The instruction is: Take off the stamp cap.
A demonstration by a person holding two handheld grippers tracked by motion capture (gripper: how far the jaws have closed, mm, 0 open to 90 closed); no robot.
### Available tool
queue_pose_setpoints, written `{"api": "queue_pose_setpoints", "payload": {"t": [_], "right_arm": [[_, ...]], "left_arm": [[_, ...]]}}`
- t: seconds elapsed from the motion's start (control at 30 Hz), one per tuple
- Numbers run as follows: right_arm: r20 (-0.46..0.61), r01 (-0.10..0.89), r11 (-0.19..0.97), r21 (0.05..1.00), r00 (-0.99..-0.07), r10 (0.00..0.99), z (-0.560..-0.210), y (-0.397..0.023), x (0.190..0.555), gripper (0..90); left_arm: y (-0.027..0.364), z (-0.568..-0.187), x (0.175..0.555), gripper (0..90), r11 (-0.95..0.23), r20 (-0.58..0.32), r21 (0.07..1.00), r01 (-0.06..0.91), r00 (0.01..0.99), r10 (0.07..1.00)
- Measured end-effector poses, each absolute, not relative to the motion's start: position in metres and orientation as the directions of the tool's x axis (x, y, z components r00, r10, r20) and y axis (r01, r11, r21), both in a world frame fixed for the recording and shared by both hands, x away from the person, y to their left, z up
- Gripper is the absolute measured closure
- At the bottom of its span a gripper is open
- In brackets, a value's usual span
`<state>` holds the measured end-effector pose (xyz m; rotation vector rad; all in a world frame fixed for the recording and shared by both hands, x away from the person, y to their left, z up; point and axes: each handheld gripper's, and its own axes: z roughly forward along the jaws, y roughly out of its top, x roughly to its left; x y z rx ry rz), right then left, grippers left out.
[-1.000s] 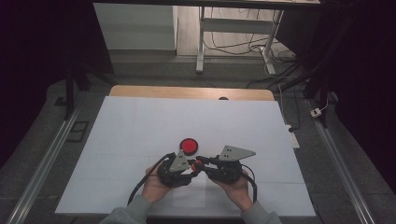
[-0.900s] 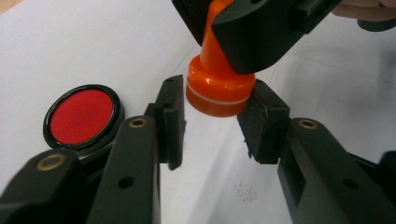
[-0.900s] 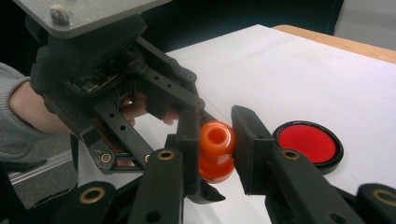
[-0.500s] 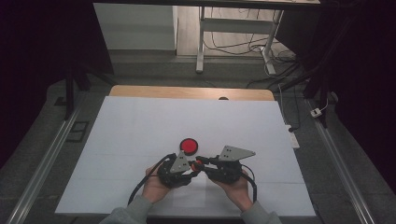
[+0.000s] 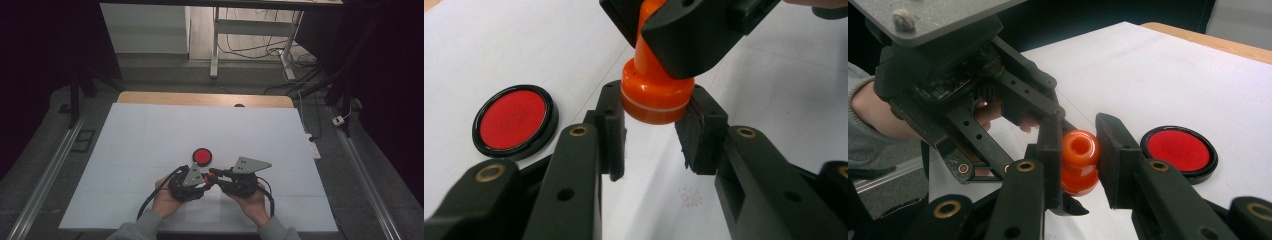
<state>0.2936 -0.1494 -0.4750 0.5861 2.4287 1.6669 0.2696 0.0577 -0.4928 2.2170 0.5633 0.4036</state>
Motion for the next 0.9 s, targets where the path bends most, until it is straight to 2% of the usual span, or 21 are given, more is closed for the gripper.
{"api": "queue_pose_setpoints", "payload": {"t": [0.9], "right_arm": [[0.089,0.239,0.317,0.918,-0.902,0.422,-0.4755,-0.1470,0.2909,72.8]], "left_arm": [[0.0570,-0.4975,0.2680,65.6,-0.582,0.123,0.773,0.253,0.840,0.529]]}}
